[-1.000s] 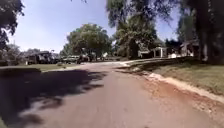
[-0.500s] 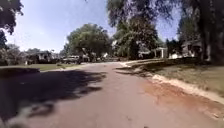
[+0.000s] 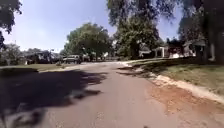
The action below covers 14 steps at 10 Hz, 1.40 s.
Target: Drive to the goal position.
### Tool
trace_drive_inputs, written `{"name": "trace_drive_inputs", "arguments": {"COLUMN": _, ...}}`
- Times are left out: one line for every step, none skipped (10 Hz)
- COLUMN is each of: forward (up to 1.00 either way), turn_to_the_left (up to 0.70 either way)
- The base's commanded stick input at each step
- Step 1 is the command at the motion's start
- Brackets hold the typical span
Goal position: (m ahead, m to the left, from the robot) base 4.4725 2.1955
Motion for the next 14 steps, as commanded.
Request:
{"name": "trace_drive_inputs", "arguments": {"forward": 0.50, "turn_to_the_left": 0.00}}
{"name": "trace_drive_inputs", "arguments": {"forward": 0.50, "turn_to_the_left": 0.00}}
{"name": "trace_drive_inputs", "arguments": {"forward": 0.50, "turn_to_the_left": 0.00}}
{"name": "trace_drive_inputs", "arguments": {"forward": 0.50, "turn_to_the_left": 0.00}}
{"name": "trace_drive_inputs", "arguments": {"forward": 0.50, "turn_to_the_left": 0.00}}
{"name": "trace_drive_inputs", "arguments": {"forward": 0.50, "turn_to_the_left": 0.00}}
{"name": "trace_drive_inputs", "arguments": {"forward": 0.50, "turn_to_the_left": 0.00}}
{"name": "trace_drive_inputs", "arguments": {"forward": 0.50, "turn_to_the_left": 0.00}}
{"name": "trace_drive_inputs", "arguments": {"forward": 0.50, "turn_to_the_left": 0.00}}
{"name": "trace_drive_inputs", "arguments": {"forward": 0.50, "turn_to_the_left": 0.00}}
{"name": "trace_drive_inputs", "arguments": {"forward": 0.50, "turn_to_the_left": 0.00}}
{"name": "trace_drive_inputs", "arguments": {"forward": 0.50, "turn_to_the_left": 0.00}}
{"name": "trace_drive_inputs", "arguments": {"forward": 0.50, "turn_to_the_left": 0.00}}
{"name": "trace_drive_inputs", "arguments": {"forward": 0.50, "turn_to_the_left": 0.00}}
